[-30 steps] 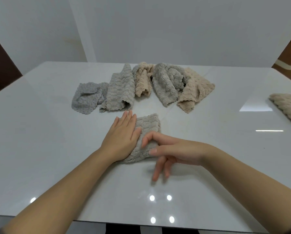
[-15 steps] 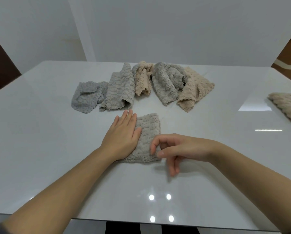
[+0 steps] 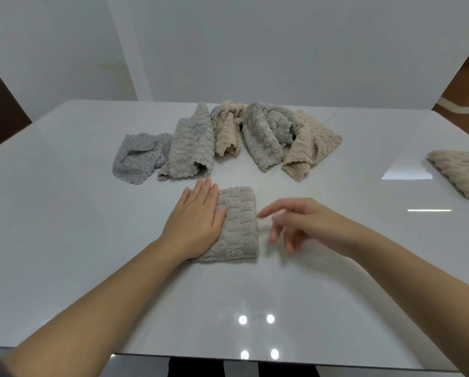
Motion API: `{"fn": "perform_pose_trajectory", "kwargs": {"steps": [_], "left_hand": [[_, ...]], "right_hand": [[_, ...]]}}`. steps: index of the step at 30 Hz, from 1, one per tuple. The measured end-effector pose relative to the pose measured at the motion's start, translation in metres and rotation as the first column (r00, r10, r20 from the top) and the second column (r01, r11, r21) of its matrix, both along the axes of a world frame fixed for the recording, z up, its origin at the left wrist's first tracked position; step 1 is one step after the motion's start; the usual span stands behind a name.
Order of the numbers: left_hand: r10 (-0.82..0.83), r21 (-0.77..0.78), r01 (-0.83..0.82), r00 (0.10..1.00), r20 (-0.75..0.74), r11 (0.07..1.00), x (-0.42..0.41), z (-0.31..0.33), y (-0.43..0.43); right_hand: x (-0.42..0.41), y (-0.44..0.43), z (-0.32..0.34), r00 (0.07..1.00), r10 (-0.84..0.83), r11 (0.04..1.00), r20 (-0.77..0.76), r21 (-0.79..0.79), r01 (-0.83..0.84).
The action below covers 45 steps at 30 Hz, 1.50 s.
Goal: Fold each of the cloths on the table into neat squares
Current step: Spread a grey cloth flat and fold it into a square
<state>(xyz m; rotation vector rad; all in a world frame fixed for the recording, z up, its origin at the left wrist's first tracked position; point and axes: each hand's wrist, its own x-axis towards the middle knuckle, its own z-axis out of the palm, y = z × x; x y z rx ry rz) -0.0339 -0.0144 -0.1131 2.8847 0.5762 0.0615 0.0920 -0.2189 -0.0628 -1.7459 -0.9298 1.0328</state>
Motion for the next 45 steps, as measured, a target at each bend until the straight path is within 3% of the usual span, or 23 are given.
{"fn": "perform_pose_trajectory", "kwargs": {"steps": [1, 3, 5, 8, 10, 15, 29, 31, 34, 36, 38, 40, 42, 44, 45], "left_hand": [[0.000, 0.000, 0.000, 1.000, 0.005, 1.000, 0.000, 0.000, -0.001], [0.010, -0.003, -0.010, 0.999, 0.038, 1.000, 0.000, 0.003, -0.002], [0.041, -0.014, -0.040, 0.994, 0.097, 0.999, -0.003, 0.008, -0.004], [0.089, -0.026, -0.086, 0.983, 0.161, 0.996, -0.012, 0.013, -0.005], [0.094, -0.016, -0.093, 0.988, 0.123, 0.996, -0.019, 0.011, -0.006], [0.088, 0.034, -0.088, 0.996, 0.005, 0.996, -0.025, -0.002, -0.007], [0.062, 0.007, -0.062, 0.998, -0.016, 0.998, -0.021, -0.008, -0.002], [0.045, -0.092, -0.042, 0.998, 0.033, 0.995, -0.025, -0.005, 0.000], [-0.051, -0.146, 0.087, 0.971, 0.235, 0.985, -0.044, 0.003, 0.010], [-0.222, -0.046, 0.247, 0.928, 0.301, 0.968, -0.062, 0.009, 0.019], [-0.388, 0.118, 0.370, 0.889, 0.243, 0.921, -0.075, 0.012, 0.029], [-0.421, 0.260, 0.371, 0.890, 0.172, 0.891, -0.083, 0.014, 0.040], [-0.277, 0.323, 0.203, 0.939, 0.204, 0.925, -0.091, 0.017, 0.051], [0.072, 0.247, -0.133, 0.968, 0.240, 0.960, -0.099, 0.023, 0.056], [0.261, 0.160, -0.300, 0.938, 0.229, 0.940, -0.102, 0.026, 0.056]], "right_hand": [[-0.001, 0.004, -0.001, 0.984, -0.124, 0.991, 0.127, 0.068, 0.116], [-0.007, 0.019, -0.001, 0.840, -0.262, 0.964, 0.475, 0.170, 0.205], [-0.019, 0.041, -0.001, 0.682, -0.188, 0.982, 0.707, 0.126, 0.141], [-0.040, 0.074, -0.011, 0.605, 0.021, 0.988, 0.796, -0.108, 0.108], [-0.048, 0.085, -0.027, 0.537, 0.126, 0.964, 0.834, -0.231, 0.132], [-0.051, 0.084, -0.057, 0.417, 0.146, 0.957, 0.897, -0.236, 0.171], [-0.048, 0.086, -0.056, 0.452, 0.172, 0.949, 0.875, -0.270, 0.162], [-0.042, 0.087, -0.047, 0.490, 0.202, 0.939, 0.848, -0.309, 0.148], [-0.023, 0.093, -0.024, 0.559, 0.174, 0.944, 0.810, -0.298, 0.139], [-0.010, 0.100, -0.010, 0.577, 0.157, 0.949, 0.802, -0.284, 0.136], [-0.004, 0.108, -0.001, 0.560, 0.186, 0.937, 0.807, -0.317, 0.145], [-0.001, 0.115, 0.004, 0.553, 0.229, 0.912, 0.801, -0.375, 0.164], [0.003, 0.114, 0.006, 0.589, 0.268, 0.883, 0.763, -0.439, 0.167], [0.004, 0.105, 0.008, 0.713, 0.264, 0.855, 0.650, -0.500, 0.138], [0.003, 0.099, 0.010, 0.769, 0.251, 0.844, 0.588, -0.522, 0.124]]}}
